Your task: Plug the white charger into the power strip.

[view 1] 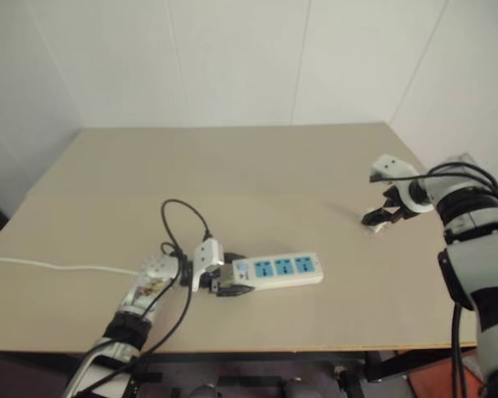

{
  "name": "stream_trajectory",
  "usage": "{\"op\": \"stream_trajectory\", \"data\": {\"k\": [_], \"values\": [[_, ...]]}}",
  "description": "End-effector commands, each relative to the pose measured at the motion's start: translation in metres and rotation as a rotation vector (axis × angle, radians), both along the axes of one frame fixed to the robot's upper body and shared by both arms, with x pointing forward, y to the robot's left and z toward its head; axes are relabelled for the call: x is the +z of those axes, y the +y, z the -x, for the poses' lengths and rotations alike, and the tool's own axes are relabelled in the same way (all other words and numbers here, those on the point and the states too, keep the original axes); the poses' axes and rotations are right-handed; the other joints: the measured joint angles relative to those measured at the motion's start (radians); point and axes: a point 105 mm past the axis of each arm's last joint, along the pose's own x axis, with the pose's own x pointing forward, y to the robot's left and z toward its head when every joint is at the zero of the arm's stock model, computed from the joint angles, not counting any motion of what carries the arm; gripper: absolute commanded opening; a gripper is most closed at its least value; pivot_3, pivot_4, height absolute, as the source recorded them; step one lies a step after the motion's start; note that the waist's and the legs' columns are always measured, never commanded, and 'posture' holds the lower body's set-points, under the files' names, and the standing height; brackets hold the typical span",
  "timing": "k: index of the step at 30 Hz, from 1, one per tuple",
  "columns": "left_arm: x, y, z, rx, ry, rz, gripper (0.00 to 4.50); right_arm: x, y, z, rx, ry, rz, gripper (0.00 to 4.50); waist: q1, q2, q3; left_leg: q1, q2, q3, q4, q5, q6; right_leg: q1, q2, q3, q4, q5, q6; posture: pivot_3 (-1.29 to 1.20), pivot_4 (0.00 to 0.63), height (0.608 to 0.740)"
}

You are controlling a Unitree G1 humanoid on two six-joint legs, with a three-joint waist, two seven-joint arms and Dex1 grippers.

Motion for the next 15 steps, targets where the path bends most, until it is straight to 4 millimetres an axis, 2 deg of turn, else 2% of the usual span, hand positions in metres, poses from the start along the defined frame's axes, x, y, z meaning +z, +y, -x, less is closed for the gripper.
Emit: {"op": "stream_trajectory", "data": {"k": [1,6,15], "values": [[-0.023,0.003,0.012,-0.014,0.079,-0.066,3.28,0.014,0.002,-0.008,0.011,-0.094,-0.012,4.5,-0.004,0.0,0.0,0.0,0.0,0.0,0.0,0.0,0.0,0.0,0.0,0.0,0.0,0.0,0.0,0.0,0.15,0.74],[-0.022,0.009,0.014,0.003,0.078,-0.073,3.28,0.011,0.001,-0.013,-0.031,-0.156,-0.061,4.5,-0.009,0.0,0.0,0.001,0.0,0.0,0.0,0.0,0.0,0.0,0.0,0.0,0.001,0.0,0.0,0.0,0.15,0.74],[-0.023,0.013,0.021,0.008,0.089,-0.087,3.28,-0.007,0.0,-0.014,-0.066,-0.177,-0.135,4.5,-0.012,0.0,0.0,0.001,0.0,0.0,-0.001,0.0,0.0,0.0,0.0,0.001,0.001,0.0,0.0,0.0,0.15,0.74]]}}
